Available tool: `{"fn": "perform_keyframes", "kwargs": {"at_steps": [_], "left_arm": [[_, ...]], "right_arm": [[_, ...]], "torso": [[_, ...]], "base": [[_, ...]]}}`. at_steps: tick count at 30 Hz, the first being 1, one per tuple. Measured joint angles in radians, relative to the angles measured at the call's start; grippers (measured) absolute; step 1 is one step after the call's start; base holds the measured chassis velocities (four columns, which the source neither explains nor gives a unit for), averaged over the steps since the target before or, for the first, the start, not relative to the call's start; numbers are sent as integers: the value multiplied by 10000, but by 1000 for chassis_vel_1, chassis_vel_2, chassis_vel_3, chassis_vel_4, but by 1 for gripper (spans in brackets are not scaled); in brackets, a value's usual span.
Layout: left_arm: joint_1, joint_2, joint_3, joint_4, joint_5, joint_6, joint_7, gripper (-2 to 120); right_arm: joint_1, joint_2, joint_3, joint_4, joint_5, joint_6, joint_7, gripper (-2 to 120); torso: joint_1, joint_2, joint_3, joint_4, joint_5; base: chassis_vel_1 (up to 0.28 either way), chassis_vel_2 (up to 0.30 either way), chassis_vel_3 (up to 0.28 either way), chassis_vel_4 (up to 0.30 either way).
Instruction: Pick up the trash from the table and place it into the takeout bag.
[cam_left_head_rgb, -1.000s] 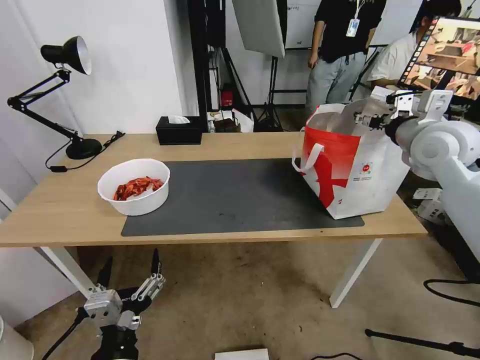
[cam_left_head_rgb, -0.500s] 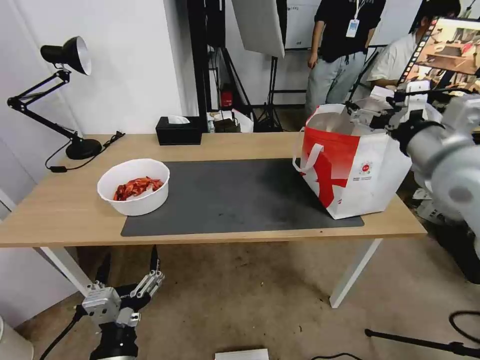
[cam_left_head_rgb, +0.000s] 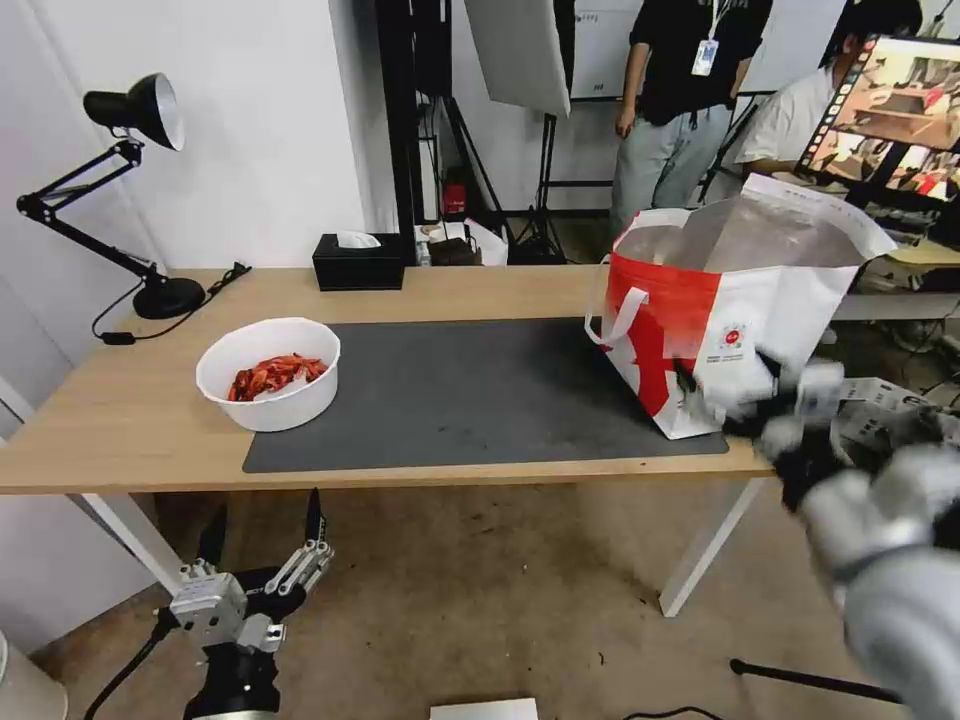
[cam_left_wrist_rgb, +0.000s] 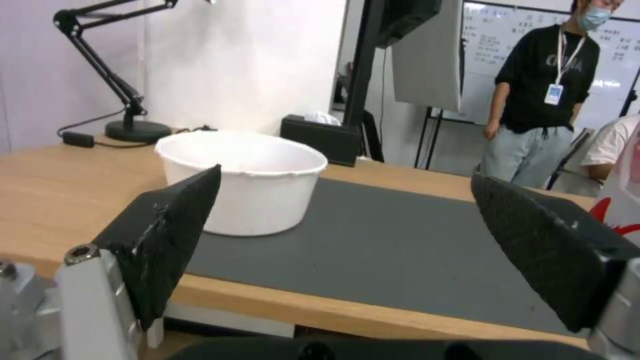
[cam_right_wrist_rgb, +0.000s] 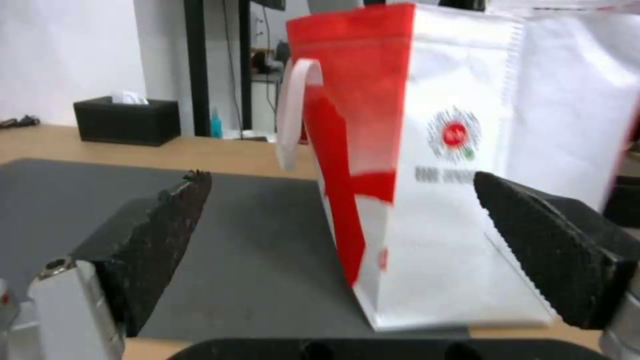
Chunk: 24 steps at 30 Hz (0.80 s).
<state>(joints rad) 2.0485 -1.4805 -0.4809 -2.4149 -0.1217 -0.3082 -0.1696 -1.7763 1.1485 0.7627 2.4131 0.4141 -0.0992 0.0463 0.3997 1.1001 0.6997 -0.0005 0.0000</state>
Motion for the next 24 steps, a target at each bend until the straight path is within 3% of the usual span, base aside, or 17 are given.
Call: {"fn": "perform_keyframes", "kwargs": {"at_steps": [5,9,16,20,24], "left_arm": [[-35,76,18,130,89,-133,7,100],[-69,89,13,194,137,-225,8,100],[-129,172,-41,211,95,-156,11,100],[-423,285,-160,222,-75,393,49,100],[-1433,548,-579,201,-678,1919,226,100]], "right_arm": [[-1096,1016,3,-54,-841,1296,-453,100],[-1427,1488,-42,-140,-1167,1760,-472,100],[-1347,1650,-129,-212,-1198,1806,-408,100],[-1195,1651,-304,-252,-1239,1726,-353,100],[-1135,1617,-413,-278,-1289,1631,-334,100]], "torso": [[0,0,0,3,-4],[1,0,1,5,-2],[2,0,2,6,-1],[2,0,3,8,1],[2,-1,3,6,0]], "base": [[0,0,0,0],[0,0,0,0],[0,0,0,0],[0,0,0,0],[0,0,0,0]]}}
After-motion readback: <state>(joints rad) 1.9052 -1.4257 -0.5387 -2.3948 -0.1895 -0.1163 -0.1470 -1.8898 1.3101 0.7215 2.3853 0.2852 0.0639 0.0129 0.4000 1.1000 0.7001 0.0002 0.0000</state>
